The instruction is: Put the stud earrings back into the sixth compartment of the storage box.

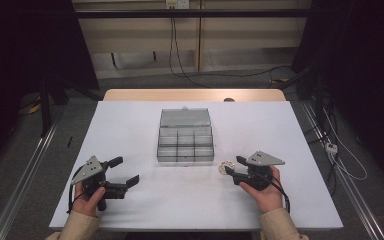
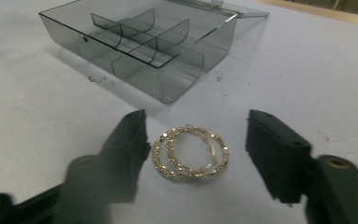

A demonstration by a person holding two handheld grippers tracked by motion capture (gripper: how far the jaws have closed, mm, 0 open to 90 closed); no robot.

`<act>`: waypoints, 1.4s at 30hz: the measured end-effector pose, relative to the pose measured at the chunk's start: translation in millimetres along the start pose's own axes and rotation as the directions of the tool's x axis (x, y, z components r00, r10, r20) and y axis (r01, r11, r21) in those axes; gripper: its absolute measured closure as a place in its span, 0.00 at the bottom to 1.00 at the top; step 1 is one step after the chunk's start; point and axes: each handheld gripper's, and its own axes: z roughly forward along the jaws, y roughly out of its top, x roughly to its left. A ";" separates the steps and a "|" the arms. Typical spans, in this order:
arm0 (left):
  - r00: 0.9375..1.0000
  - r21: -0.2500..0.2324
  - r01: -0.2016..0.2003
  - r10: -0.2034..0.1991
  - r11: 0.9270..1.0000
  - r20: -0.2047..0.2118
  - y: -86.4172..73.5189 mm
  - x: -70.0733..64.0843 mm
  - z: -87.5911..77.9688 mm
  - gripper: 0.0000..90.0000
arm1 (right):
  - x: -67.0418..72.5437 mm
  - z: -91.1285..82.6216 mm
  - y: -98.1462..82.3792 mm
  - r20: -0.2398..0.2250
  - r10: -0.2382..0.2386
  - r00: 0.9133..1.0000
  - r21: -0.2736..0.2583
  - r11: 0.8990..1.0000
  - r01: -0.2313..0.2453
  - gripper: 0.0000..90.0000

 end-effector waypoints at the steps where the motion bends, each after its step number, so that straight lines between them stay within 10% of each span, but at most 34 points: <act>1: 1.000 -0.001 0.000 0.000 1.000 0.000 0.0 0.0 0.1 0.04 | 1.2 2.0 0.6 -0.011 -0.002 1.000 0.012 1.000 0.002 0.56; 24: 1.000 0.007 -0.002 0.002 1.000 -0.001 -0.4 1.1 1.6 0.04 | 4.8 29.7 4.4 -0.051 -0.004 0.999 0.176 0.984 0.013 0.92; 42: 1.000 0.012 -0.002 0.002 1.000 -0.001 -0.6 0.9 2.0 0.04 | -0.6 19.5 10.8 -0.088 0.036 0.995 0.093 0.995 -0.028 0.97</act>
